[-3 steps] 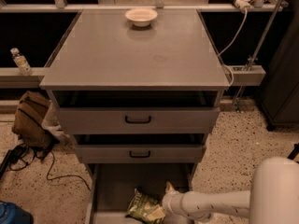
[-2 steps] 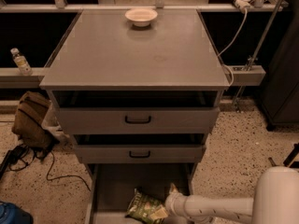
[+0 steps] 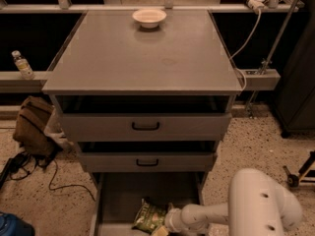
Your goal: Pick green jalapeno chip bag from bottom drawer and place on counter
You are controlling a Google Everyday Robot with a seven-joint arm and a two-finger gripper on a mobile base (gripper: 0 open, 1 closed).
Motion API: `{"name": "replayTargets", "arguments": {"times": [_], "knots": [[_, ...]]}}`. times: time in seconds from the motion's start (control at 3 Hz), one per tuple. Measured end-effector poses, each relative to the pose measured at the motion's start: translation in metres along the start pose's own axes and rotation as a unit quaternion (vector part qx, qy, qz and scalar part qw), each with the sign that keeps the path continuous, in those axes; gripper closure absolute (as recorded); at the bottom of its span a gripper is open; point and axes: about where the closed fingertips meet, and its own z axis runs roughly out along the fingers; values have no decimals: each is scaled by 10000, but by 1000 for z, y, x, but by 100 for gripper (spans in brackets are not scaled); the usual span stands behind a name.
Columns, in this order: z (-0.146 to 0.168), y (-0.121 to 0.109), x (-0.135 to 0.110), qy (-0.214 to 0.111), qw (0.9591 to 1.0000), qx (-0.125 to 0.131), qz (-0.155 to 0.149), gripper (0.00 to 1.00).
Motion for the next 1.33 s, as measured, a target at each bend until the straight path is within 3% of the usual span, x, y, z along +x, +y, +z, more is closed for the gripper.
{"name": "replayTargets", "arguments": {"times": [0.33,1.33], "knots": [[24,16,10,101,9993,-358,14,0],[16,17,4,97,9993,-356,9,66]]}}
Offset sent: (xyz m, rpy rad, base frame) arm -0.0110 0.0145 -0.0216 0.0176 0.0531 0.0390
